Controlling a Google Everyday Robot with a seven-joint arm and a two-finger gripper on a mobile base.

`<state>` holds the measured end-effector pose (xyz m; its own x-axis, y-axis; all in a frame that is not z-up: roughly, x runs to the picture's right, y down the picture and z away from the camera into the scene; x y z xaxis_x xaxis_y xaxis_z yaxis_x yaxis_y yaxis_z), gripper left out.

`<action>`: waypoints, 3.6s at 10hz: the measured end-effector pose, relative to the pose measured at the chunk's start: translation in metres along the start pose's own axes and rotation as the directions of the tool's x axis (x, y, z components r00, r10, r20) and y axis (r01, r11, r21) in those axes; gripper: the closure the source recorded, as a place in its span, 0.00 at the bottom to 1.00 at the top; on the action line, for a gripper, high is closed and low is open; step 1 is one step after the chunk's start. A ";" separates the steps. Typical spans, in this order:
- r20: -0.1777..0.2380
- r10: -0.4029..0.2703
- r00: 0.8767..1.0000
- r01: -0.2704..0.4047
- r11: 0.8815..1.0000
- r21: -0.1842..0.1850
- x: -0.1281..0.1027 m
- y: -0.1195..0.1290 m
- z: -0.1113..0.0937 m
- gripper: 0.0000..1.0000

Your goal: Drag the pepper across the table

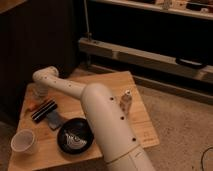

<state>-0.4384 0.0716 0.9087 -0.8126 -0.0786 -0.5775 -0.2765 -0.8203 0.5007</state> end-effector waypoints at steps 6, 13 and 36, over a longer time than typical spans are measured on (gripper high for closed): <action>-0.006 -0.052 0.999 0.052 0.999 -0.007 0.003 -0.005 -0.007 0.38; -0.049 -0.120 0.992 0.116 0.990 -0.077 0.010 0.016 -0.026 0.38; -0.062 0.050 0.997 -0.059 0.985 -0.160 0.013 0.101 0.017 0.38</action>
<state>-0.4856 -0.0025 0.9622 -0.7918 -0.1543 -0.5910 -0.1421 -0.8944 0.4240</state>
